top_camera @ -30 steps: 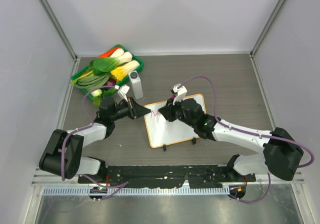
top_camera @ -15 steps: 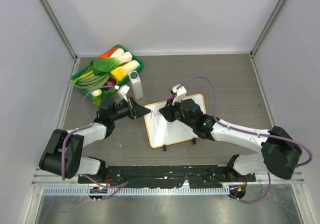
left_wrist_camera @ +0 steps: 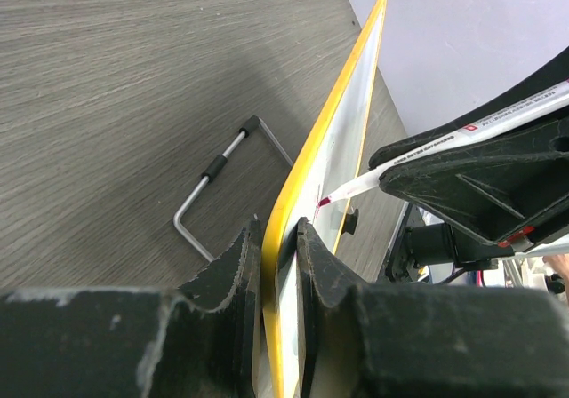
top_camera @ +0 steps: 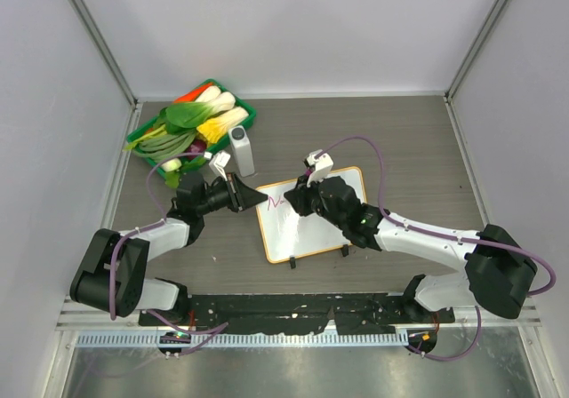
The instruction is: Write a sentence on the whiteboard
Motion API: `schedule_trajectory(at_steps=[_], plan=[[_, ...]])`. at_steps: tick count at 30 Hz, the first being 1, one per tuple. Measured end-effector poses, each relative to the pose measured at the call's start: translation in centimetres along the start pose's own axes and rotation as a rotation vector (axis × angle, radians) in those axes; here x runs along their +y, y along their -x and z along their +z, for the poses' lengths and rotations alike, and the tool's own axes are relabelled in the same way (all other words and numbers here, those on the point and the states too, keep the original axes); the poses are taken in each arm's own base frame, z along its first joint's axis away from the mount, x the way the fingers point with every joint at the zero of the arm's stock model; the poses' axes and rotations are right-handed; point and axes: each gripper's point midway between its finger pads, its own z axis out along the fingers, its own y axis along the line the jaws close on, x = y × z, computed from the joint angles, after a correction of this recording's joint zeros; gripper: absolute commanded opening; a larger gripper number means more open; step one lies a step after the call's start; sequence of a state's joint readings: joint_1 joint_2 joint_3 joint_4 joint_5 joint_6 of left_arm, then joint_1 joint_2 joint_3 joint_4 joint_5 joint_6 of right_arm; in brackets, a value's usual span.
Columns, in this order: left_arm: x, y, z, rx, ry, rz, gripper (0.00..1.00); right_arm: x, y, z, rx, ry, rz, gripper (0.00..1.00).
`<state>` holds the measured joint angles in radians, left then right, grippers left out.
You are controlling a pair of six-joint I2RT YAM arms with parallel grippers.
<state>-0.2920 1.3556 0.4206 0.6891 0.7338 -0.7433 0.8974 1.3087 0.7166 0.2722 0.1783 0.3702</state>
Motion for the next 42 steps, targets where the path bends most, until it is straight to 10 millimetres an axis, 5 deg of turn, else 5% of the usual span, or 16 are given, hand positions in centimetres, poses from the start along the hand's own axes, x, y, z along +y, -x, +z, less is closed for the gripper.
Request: schedule_trajectory(at_steps=[15,42], plan=[[0.0,0.0,0.0,0.001,0.000,-0.001,0.00,-0.2,0.7,0.1,-0.019,-0.019,0.004,0.01],[0.2,-0.1,0.0,0.005,0.004,0.005,0.00,0.2,-1.4,-0.5,0.039,0.026,0.021,0.01]])
